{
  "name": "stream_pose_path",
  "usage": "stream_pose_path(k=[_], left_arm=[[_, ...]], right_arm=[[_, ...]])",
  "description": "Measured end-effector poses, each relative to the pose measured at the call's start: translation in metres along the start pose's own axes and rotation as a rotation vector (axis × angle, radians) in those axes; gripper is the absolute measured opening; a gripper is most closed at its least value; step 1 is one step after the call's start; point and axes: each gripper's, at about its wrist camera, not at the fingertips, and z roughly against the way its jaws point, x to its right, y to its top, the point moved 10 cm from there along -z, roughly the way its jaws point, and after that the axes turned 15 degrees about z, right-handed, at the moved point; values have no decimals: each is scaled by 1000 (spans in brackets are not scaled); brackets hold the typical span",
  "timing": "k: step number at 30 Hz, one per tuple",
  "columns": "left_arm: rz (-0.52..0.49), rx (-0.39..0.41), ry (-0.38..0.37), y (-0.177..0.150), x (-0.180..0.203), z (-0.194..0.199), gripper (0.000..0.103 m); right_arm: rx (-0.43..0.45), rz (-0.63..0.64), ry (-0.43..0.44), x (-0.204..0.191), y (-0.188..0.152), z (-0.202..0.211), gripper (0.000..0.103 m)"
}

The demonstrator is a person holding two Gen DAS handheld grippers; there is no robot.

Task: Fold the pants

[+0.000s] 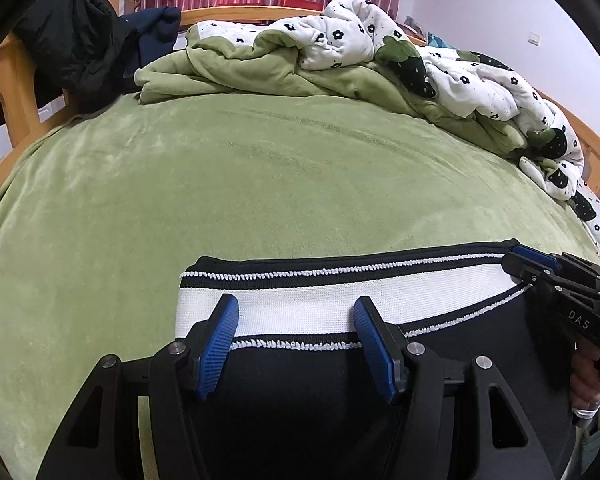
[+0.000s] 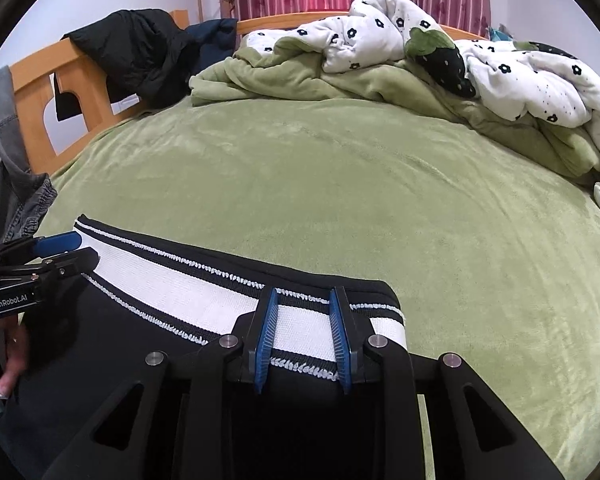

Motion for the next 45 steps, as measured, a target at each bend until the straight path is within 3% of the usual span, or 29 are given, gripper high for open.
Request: stream_pose_path(k=[5, 9, 16, 20, 24, 28, 32, 41, 42, 43, 44, 45], left_arm=[[-83, -40, 24, -19, 3, 21, 57], [-57, -154, -46, -58, 2, 41, 58], [-82, -168, -75, -123, -5, 97, 58], [-92, -134, -63, -149, -14, 121, 59], [-126, -100, -12, -165, -26, 141, 59], [-141, -138, 2, -185, -37, 155, 59], [-212, -127, 117, -201, -52, 157, 59], [-312, -53, 201, -187, -43, 145, 59], [-296, -46, 196, -183, -43, 142, 49], [-274, -43, 175, -180, -41, 142, 28], [-238, -29, 147, -178, -38, 146, 18], [-170, 37, 113, -168, -39, 156, 16]], right_arm=[[11, 16, 14, -5, -7, 21, 39], [-6, -12, 38, -11, -28, 50, 49], [1, 35, -24, -33, -88, 99, 51], [-30, -27, 32, -43, -115, 114, 52], [-31, -61, 33, -47, -129, 128, 52], [-36, -78, 63, -57, -139, 140, 52], [-35, -91, 70, -62, -144, 145, 52], [-30, -91, 62, -61, -137, 144, 52], [-32, -90, 57, -60, -138, 143, 52], [-34, -92, 54, -59, -138, 143, 52], [-38, -95, 53, -58, -140, 143, 52], [-42, -97, 52, -57, -141, 142, 52]])
